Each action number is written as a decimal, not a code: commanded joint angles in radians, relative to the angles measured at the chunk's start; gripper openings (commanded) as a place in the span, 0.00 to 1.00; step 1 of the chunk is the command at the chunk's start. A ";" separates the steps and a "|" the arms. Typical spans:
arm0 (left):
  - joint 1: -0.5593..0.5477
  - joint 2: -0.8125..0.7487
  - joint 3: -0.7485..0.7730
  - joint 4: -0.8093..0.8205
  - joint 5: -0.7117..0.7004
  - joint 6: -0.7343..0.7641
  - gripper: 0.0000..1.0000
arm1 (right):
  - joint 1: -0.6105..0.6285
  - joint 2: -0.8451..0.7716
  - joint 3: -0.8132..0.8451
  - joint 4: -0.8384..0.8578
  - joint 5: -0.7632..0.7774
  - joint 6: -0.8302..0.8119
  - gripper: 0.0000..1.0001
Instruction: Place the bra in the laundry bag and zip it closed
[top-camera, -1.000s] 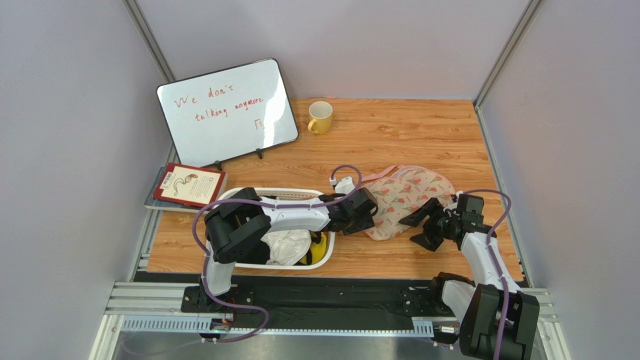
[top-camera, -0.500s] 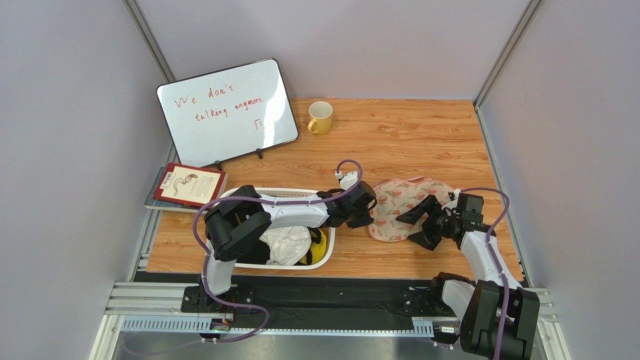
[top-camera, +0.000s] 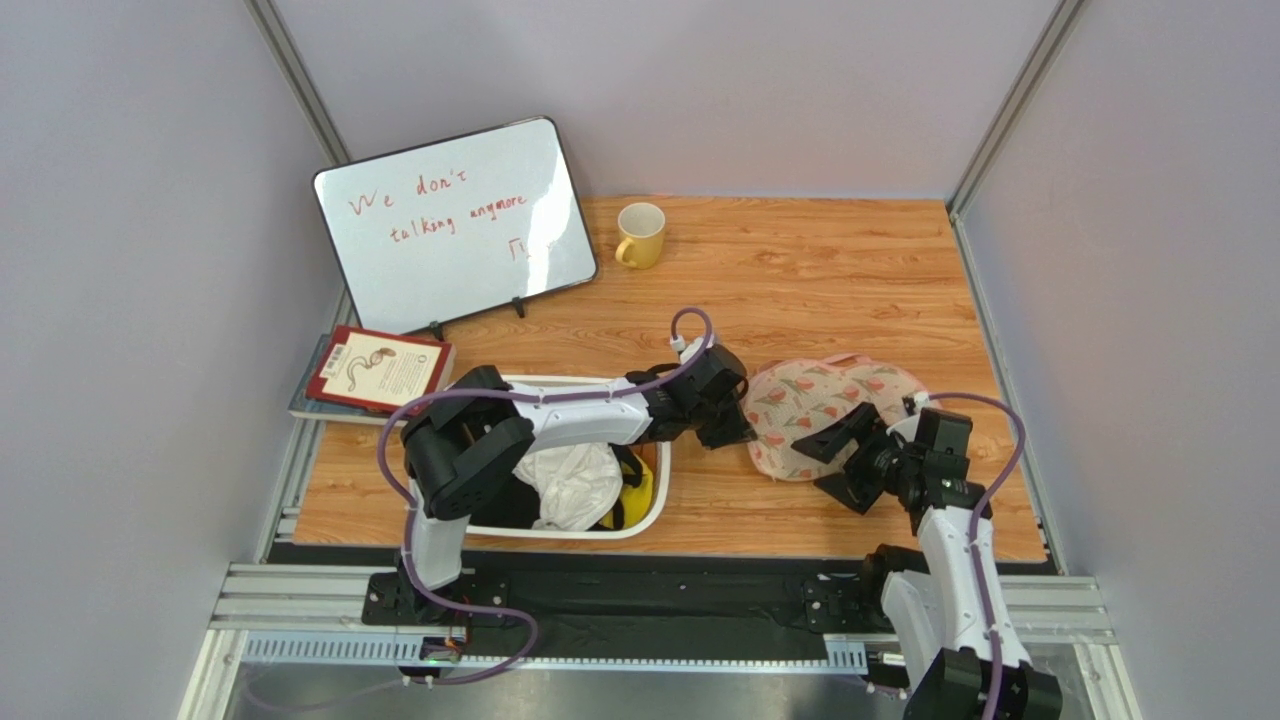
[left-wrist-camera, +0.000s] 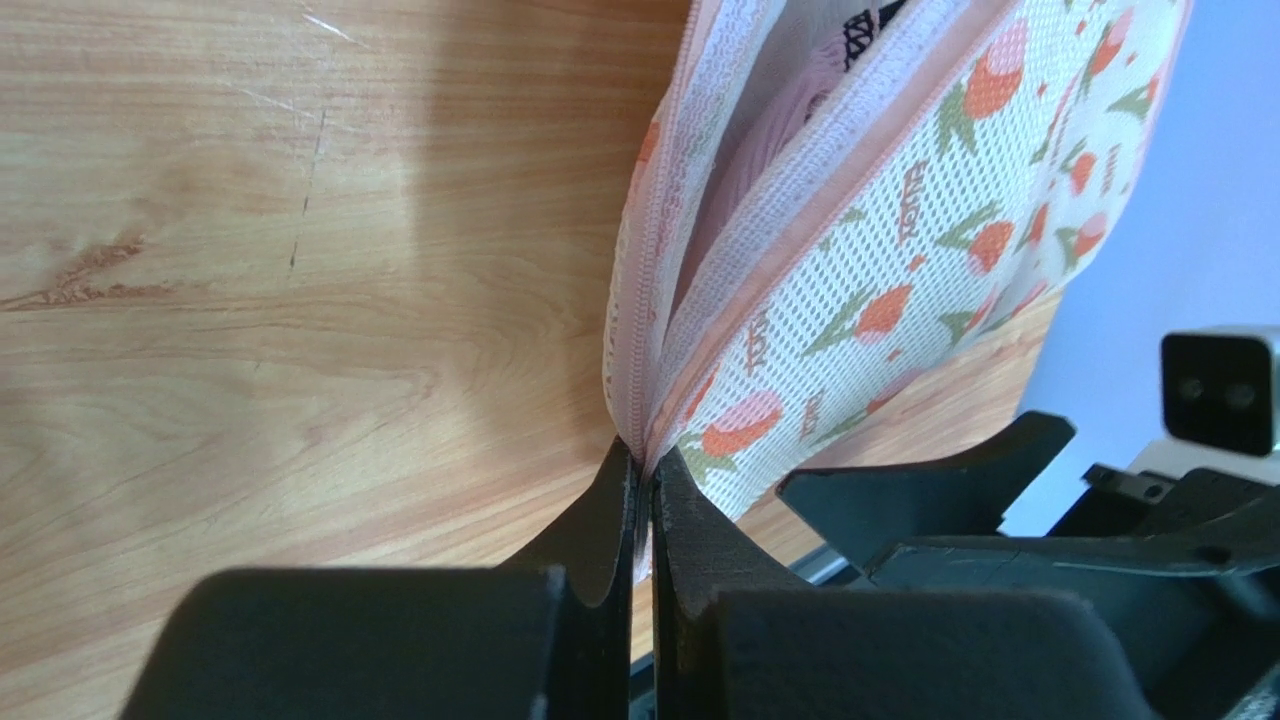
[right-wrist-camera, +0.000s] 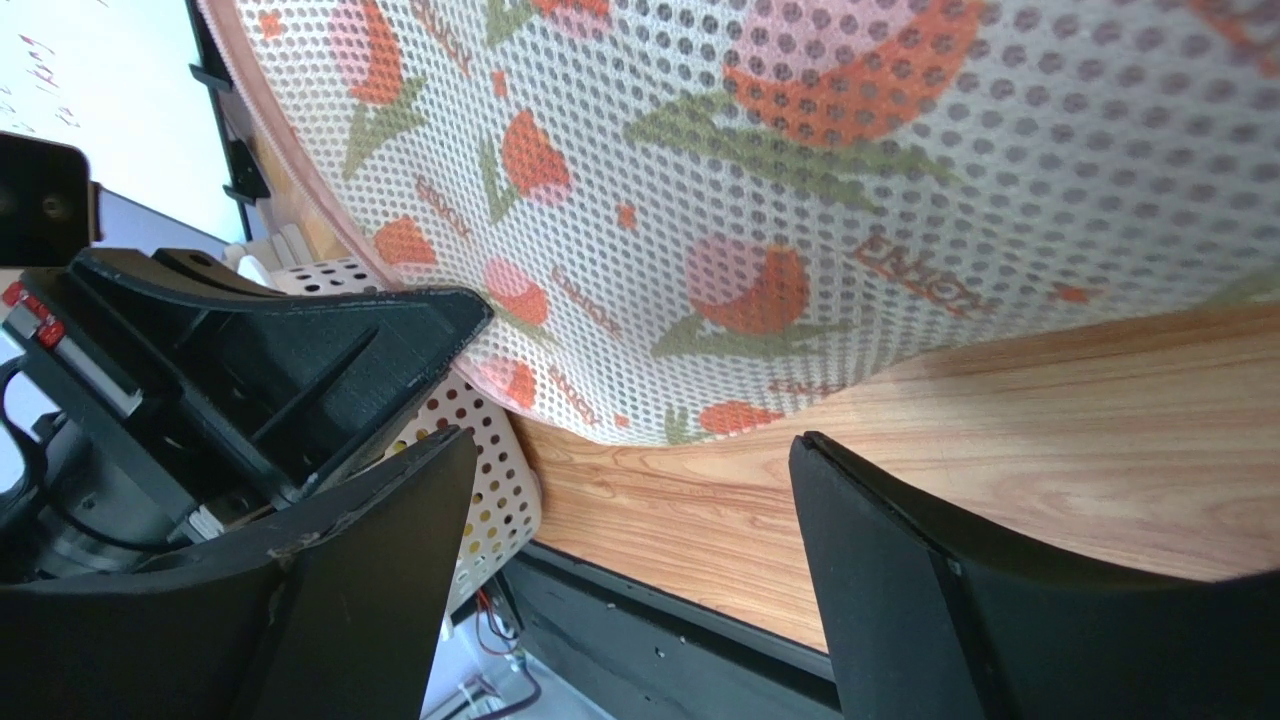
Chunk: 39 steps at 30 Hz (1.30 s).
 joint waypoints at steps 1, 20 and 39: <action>0.023 -0.061 -0.004 0.078 0.054 -0.111 0.00 | -0.005 -0.044 -0.037 0.020 0.031 0.090 0.83; 0.008 -0.086 -0.102 0.244 0.187 -0.276 0.00 | -0.005 -0.013 -0.156 0.425 0.074 0.271 0.83; 0.006 -0.051 -0.038 0.057 0.169 -0.035 0.13 | -0.005 -0.047 -0.174 0.530 0.124 0.302 0.56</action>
